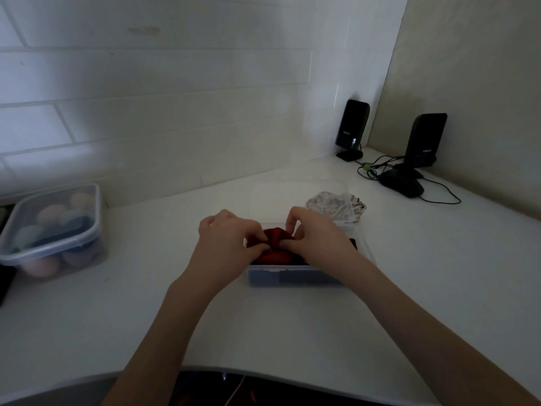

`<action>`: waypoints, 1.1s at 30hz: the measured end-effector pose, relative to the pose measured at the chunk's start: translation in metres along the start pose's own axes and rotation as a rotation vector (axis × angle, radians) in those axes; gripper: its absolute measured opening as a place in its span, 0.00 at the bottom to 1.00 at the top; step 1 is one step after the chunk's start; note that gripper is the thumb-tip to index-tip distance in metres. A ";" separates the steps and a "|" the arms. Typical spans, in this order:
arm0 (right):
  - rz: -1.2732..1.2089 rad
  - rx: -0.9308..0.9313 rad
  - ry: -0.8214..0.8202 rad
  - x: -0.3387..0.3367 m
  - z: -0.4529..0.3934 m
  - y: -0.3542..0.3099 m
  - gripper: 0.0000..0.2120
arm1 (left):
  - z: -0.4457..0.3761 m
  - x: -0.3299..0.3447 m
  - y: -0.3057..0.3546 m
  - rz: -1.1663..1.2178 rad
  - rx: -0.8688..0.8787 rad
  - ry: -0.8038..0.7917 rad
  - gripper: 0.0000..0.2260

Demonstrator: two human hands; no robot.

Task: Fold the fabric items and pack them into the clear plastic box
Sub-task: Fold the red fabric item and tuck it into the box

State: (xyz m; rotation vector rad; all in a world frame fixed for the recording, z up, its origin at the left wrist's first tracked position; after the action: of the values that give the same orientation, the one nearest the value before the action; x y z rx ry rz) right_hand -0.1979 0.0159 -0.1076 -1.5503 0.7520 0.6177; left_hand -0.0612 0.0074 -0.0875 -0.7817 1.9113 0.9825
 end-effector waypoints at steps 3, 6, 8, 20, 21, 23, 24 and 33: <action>0.106 -0.059 0.013 -0.002 0.002 -0.007 0.12 | -0.005 0.002 0.004 -0.106 0.002 -0.072 0.06; 0.161 -0.222 -0.022 0.001 0.004 -0.023 0.11 | -0.006 0.001 0.010 -0.216 0.067 -0.063 0.08; 0.213 -0.296 -0.072 0.005 0.003 -0.029 0.09 | -0.004 -0.007 0.023 -0.229 0.178 0.033 0.06; 0.398 -0.243 -0.234 0.011 0.002 -0.019 0.16 | -0.015 0.027 0.039 -0.498 0.214 -0.388 0.12; 0.392 -0.255 -0.253 0.012 0.002 -0.020 0.16 | -0.015 0.029 0.038 -0.475 0.191 -0.413 0.12; 0.420 -0.278 -0.262 0.012 0.004 -0.022 0.18 | -0.017 0.030 0.034 -0.411 0.145 -0.407 0.12; 0.443 -0.290 -0.259 0.011 0.004 -0.022 0.19 | -0.017 0.031 0.030 -0.393 0.123 -0.407 0.12; 0.653 -0.308 -0.240 0.016 -0.001 -0.029 0.16 | -0.025 0.034 0.032 -0.543 0.126 -0.476 0.07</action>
State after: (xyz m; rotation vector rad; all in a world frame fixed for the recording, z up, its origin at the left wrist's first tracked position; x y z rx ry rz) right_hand -0.1651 0.0149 -0.1009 -1.4555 1.0153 1.4306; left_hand -0.1124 -0.0029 -0.0981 -0.8410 1.2430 0.6281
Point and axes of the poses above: each hand's wrist, its own z-axis away from the middle knuckle, its own x-axis out of the palm, y = z × x, the point moved 9 cm from there along -z, towards the middle knuckle, and after that the axes turned 3 degrees about -z, right-handed, at the moved point
